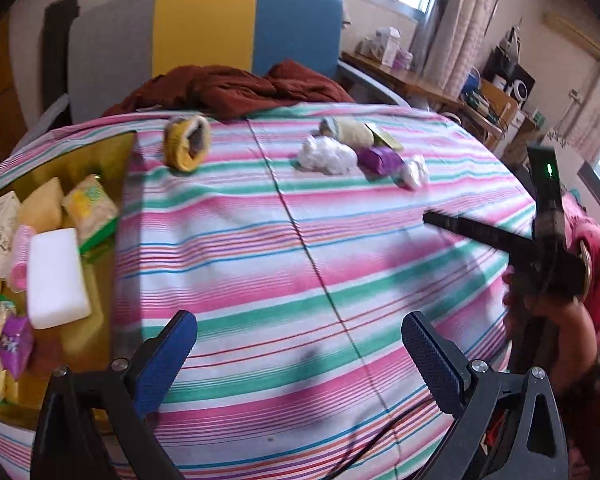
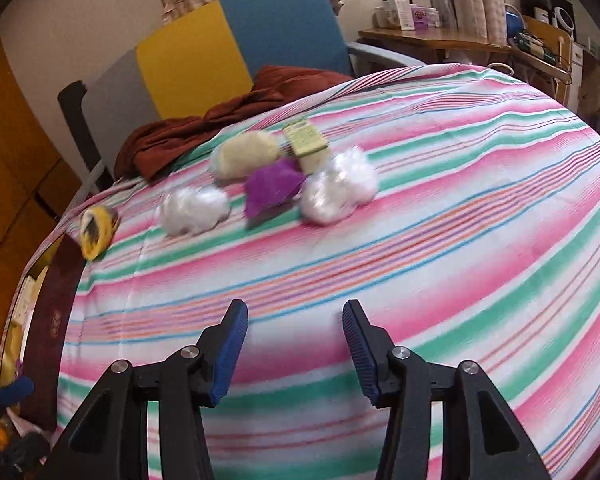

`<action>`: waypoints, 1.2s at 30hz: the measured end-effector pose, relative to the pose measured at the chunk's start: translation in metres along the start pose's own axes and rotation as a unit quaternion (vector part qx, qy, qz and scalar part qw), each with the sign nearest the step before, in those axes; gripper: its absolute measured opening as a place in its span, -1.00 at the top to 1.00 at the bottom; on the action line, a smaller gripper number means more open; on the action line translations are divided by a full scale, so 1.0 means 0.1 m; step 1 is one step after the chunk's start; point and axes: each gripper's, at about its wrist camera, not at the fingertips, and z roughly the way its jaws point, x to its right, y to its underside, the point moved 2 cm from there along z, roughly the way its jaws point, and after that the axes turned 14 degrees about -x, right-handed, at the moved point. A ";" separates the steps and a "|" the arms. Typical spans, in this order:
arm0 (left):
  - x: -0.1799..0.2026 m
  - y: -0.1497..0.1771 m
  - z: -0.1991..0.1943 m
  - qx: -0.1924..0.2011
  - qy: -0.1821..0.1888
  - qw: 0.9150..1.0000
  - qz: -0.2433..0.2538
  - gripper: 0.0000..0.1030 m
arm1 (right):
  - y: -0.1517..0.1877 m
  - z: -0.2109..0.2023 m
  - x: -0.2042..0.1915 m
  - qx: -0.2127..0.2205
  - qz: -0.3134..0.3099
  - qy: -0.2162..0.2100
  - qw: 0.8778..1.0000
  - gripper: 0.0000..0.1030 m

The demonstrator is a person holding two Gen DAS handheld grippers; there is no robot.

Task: Organize objects
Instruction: 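Move the right tool to a clear plastic-wrapped bundle and grasp it, then grasp the second purple snack bag with the left tool while the right tool holds the bundle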

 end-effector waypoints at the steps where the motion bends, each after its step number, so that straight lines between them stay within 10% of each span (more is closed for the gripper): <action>1: 0.02 0.00 0.02 -0.003 0.000 1.000 0.001 -1.00 | -0.06 0.01 0.05 0.004 0.003 0.005 1.000 0.00; 14: 0.05 0.01 0.12 -0.016 -0.015 1.000 0.001 -1.00 | -0.92 0.37 0.29 0.015 0.037 0.026 0.999 -0.01; 36: 0.53 -0.89 0.52 -0.001 0.003 1.000 0.004 -1.00 | -0.54 0.19 0.70 0.036 0.027 0.051 0.998 0.22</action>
